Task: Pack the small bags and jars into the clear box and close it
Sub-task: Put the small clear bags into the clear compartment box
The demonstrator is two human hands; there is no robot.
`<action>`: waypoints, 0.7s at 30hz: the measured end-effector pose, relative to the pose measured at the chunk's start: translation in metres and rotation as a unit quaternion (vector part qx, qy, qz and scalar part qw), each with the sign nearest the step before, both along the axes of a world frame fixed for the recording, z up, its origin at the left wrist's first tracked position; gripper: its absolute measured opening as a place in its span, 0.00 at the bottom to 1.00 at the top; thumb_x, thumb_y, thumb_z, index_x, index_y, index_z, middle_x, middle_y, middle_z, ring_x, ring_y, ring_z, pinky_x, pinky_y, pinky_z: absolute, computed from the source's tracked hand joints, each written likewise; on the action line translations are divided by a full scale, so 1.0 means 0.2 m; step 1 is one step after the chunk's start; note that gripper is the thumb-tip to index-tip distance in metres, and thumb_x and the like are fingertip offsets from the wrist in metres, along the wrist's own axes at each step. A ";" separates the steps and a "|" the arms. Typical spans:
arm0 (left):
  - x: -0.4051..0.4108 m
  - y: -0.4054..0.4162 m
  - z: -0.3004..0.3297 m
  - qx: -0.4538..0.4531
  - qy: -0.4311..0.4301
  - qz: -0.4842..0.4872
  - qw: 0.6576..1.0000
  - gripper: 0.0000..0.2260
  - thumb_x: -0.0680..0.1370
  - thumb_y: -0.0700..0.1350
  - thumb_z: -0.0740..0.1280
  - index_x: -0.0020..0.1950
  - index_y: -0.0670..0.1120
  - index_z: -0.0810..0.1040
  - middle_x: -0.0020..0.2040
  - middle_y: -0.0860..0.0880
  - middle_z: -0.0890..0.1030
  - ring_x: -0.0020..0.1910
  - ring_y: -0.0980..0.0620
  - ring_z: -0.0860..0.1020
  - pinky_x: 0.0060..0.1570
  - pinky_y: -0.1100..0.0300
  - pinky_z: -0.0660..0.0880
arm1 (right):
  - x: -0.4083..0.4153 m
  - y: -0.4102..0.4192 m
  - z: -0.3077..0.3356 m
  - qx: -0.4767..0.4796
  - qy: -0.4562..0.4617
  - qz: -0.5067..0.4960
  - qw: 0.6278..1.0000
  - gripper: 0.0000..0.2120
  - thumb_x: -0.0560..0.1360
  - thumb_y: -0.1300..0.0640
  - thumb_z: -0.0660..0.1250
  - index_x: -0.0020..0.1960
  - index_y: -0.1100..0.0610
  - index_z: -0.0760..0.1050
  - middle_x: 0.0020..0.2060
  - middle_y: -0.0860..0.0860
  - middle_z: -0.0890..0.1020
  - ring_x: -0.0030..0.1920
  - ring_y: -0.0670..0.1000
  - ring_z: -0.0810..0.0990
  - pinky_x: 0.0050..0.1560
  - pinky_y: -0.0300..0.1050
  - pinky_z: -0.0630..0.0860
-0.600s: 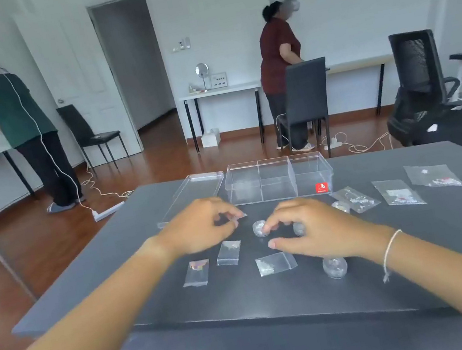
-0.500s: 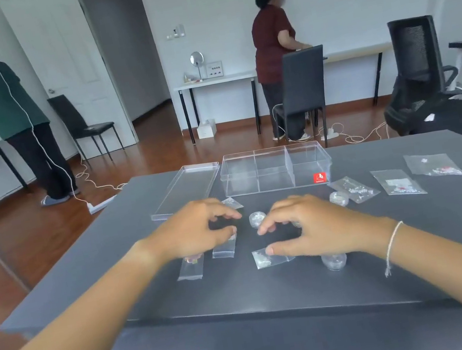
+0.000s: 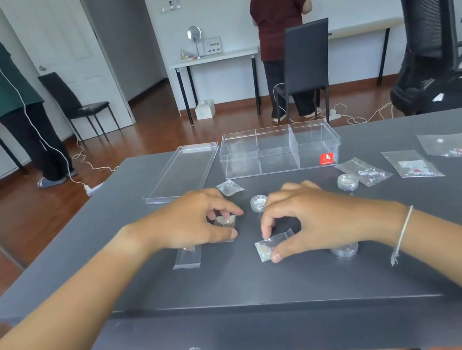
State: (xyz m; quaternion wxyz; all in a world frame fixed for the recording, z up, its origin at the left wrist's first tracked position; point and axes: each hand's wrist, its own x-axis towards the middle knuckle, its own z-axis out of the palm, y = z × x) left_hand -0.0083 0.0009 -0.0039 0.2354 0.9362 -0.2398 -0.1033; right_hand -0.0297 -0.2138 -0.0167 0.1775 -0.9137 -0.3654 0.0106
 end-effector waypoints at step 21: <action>0.03 0.01 0.07 0.104 -0.007 -0.060 0.993 0.11 0.74 0.41 0.66 0.53 0.54 0.79 0.44 0.59 0.73 0.44 0.62 0.74 0.52 0.61 0.72 | 0.09 0.04 0.08 0.173 0.060 -0.011 0.983 0.10 0.75 0.65 0.61 0.44 0.51 0.77 0.37 0.39 0.78 0.38 0.41 0.77 0.40 0.32 0.71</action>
